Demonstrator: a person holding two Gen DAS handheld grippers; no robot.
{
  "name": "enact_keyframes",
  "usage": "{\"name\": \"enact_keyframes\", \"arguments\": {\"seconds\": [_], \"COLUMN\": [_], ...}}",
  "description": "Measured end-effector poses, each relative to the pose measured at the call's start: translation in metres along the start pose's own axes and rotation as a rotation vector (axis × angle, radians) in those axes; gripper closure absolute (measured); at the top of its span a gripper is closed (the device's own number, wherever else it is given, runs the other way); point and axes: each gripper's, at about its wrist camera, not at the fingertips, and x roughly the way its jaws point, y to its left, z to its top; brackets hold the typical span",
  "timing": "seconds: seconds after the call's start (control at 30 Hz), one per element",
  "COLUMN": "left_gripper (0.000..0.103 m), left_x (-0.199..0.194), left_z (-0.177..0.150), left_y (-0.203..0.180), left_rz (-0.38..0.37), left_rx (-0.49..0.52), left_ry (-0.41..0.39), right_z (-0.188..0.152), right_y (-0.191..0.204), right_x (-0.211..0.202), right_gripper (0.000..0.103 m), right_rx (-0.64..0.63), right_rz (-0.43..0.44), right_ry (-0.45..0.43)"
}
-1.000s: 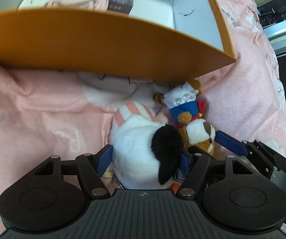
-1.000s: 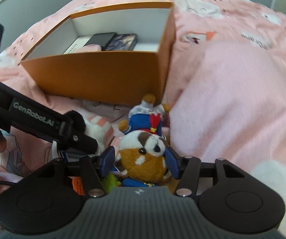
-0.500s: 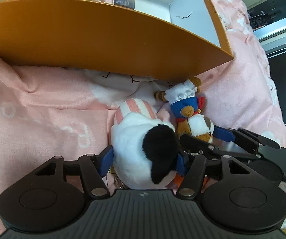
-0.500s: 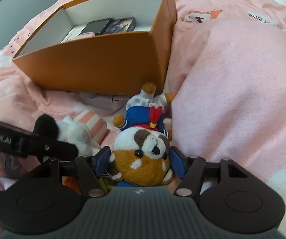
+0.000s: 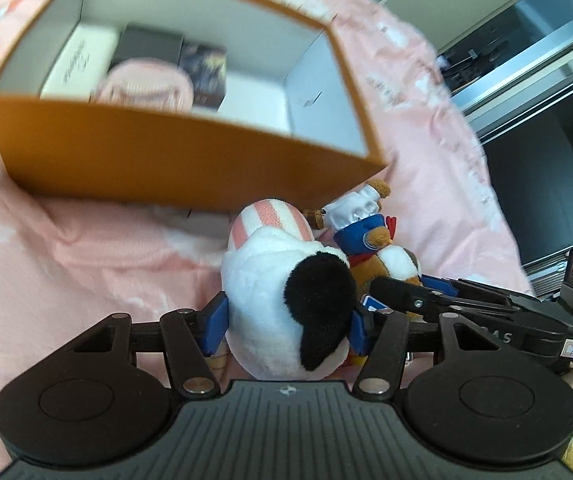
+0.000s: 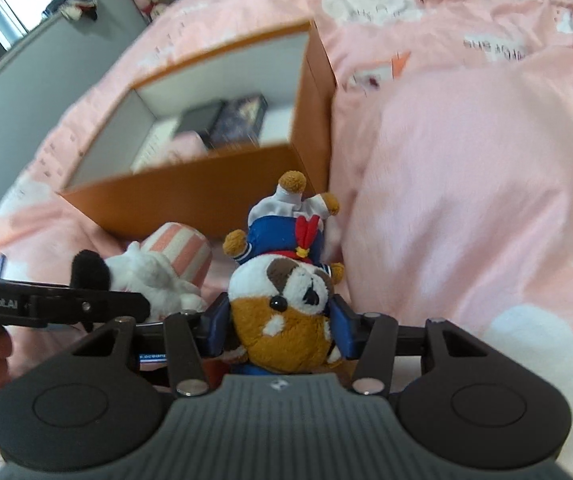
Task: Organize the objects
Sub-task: 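Lift the panda plush with left gripper while right gripper carries the raccoon plush over the box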
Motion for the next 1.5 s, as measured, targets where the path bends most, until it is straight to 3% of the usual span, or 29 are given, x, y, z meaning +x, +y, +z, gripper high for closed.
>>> {"name": "enact_keyframes", "arguments": {"seconds": [0.23,0.4,0.63,0.8,0.97,1.3,1.5], "left_gripper": [0.036,0.036,0.036,0.036,0.036,0.036,0.036], "left_x": [-0.036,-0.071,-0.081,-0.042,-0.001,0.056,0.07], "left_z": [0.012,0.04,0.089,0.122,0.136,0.14,0.14], "left_y": [-0.022,-0.039,-0.054,-0.041,-0.016,0.026,0.033], "left_rz": [-0.044,-0.022,0.014,0.036,0.029,0.043,0.056], "left_rx": [0.073,0.135,0.193,0.164,0.112,0.027,0.029], "left_ry": [-0.11,-0.229,-0.33,-0.282,-0.196,-0.051,-0.016], "right_z": [0.022,0.057,0.103,0.129,0.143,0.146,0.146], "right_y": [0.017,0.033,0.053,0.052,0.047,0.041,0.044], "right_x": [-0.049,-0.066,-0.06,-0.02,0.029,0.086,0.106], "right_gripper": [0.05,0.049,0.049,0.049,0.049,0.049,0.049], "right_rx": [-0.026,-0.055,-0.106,-0.117,-0.115,-0.097,-0.124], "right_rz": [0.064,0.103,0.106,0.046,0.003,-0.071,-0.098], "right_ry": [-0.112,-0.191,-0.247,-0.2,-0.084,0.084,0.14]}}
